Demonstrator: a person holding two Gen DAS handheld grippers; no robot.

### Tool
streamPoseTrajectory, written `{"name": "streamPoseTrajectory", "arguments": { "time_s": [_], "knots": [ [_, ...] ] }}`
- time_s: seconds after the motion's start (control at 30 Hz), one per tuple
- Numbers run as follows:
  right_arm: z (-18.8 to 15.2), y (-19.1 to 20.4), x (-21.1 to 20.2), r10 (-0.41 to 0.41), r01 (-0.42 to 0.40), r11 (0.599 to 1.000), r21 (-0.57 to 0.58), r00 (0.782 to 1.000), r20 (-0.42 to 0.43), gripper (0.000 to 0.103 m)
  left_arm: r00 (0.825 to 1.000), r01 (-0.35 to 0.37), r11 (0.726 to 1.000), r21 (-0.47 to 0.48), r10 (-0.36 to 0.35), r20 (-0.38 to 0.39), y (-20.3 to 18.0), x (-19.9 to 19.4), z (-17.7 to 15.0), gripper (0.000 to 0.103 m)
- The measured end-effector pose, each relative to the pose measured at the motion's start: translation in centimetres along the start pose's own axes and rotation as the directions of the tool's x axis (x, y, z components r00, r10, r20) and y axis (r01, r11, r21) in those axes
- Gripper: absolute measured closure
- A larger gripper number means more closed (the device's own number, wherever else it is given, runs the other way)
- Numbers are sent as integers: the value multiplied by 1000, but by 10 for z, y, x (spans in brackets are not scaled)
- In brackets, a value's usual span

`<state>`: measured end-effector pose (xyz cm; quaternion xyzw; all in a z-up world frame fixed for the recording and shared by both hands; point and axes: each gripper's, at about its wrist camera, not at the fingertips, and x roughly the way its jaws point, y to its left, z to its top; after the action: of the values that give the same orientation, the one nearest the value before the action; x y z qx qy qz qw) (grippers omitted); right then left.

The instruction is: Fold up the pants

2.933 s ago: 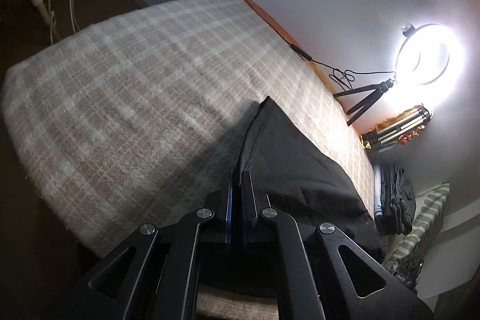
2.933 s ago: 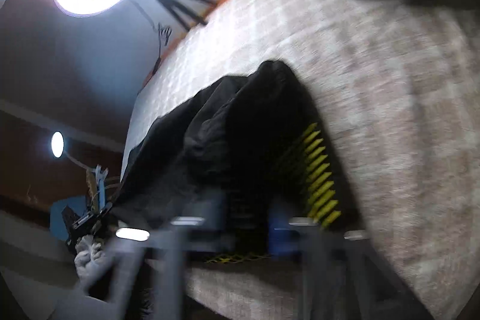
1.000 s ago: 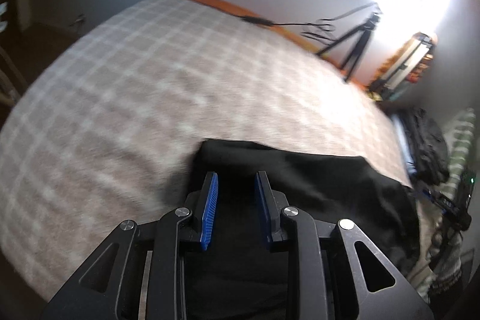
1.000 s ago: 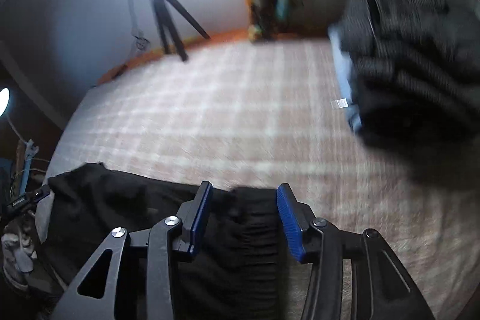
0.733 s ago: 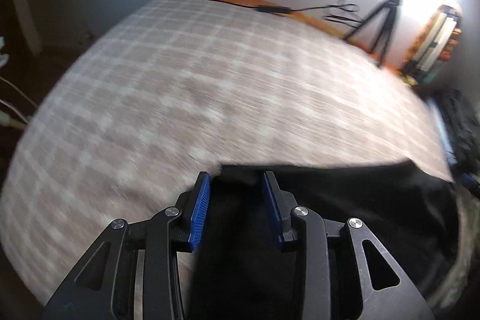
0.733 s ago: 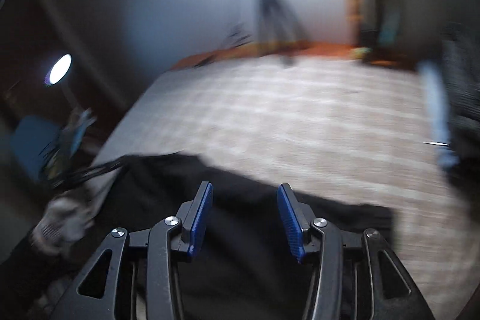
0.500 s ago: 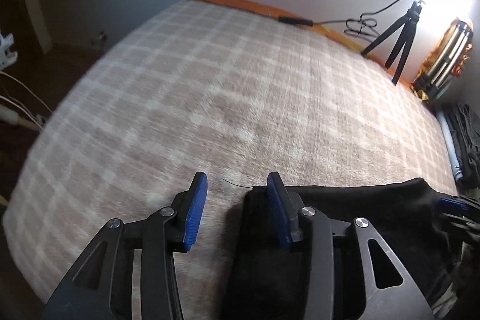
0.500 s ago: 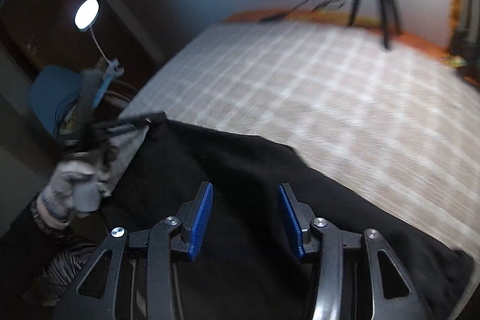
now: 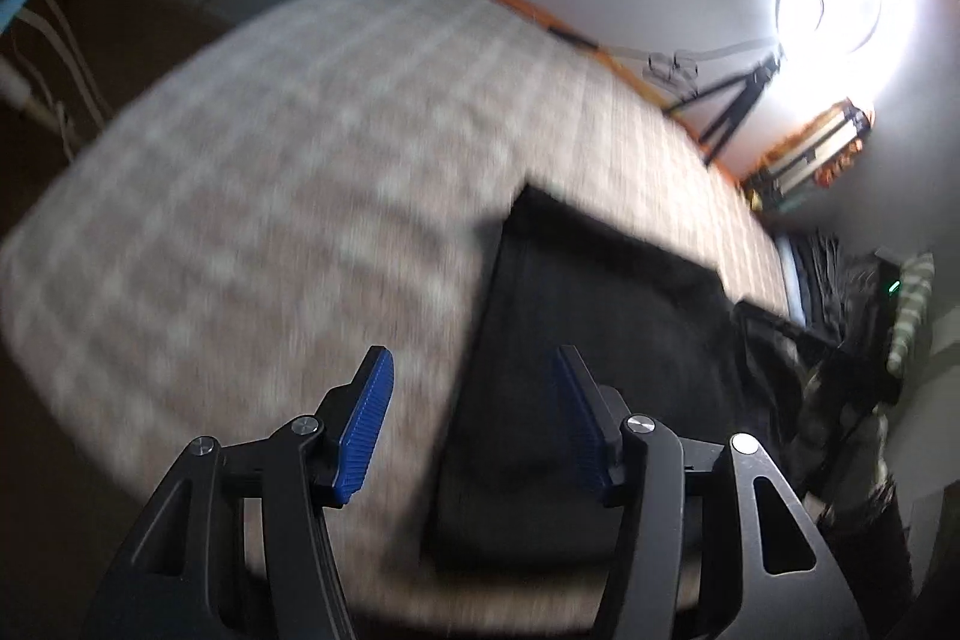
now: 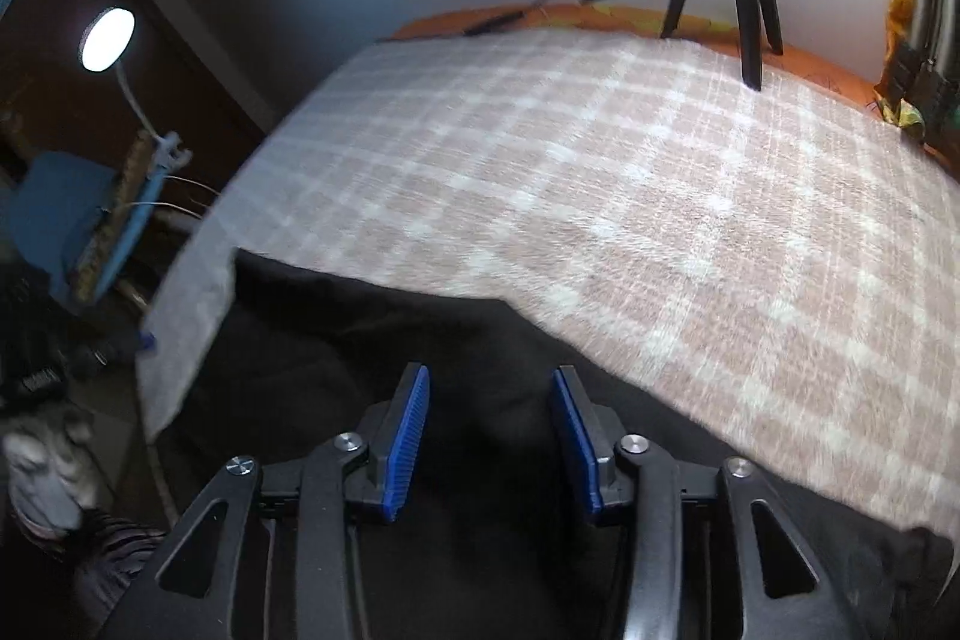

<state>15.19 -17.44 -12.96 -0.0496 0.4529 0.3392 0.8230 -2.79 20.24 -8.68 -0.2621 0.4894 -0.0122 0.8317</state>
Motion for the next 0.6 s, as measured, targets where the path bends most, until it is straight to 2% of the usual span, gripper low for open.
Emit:
{"name": "streamPoseTrajectory", "arguments": {
  "time_s": [0.1,0.27,0.4,0.6],
  "knots": [
    [-19,23,-23,86,-86,996,-24,996,15,50,1000,7,999,-38,-8,-22,10,-4,-24,49],
    [-55,59,-43,99,-98,992,-83,995,8,46,998,17,991,-131,-24,-51,20,-4,-51,49],
    [-80,49,-59,139,-138,990,-20,990,26,40,996,63,975,-213,-73,-42,22,-8,-63,49],
    [-91,28,-62,141,-144,988,59,989,52,39,996,72,959,-274,-84,-31,12,-1,-70,49]
  ]
}}
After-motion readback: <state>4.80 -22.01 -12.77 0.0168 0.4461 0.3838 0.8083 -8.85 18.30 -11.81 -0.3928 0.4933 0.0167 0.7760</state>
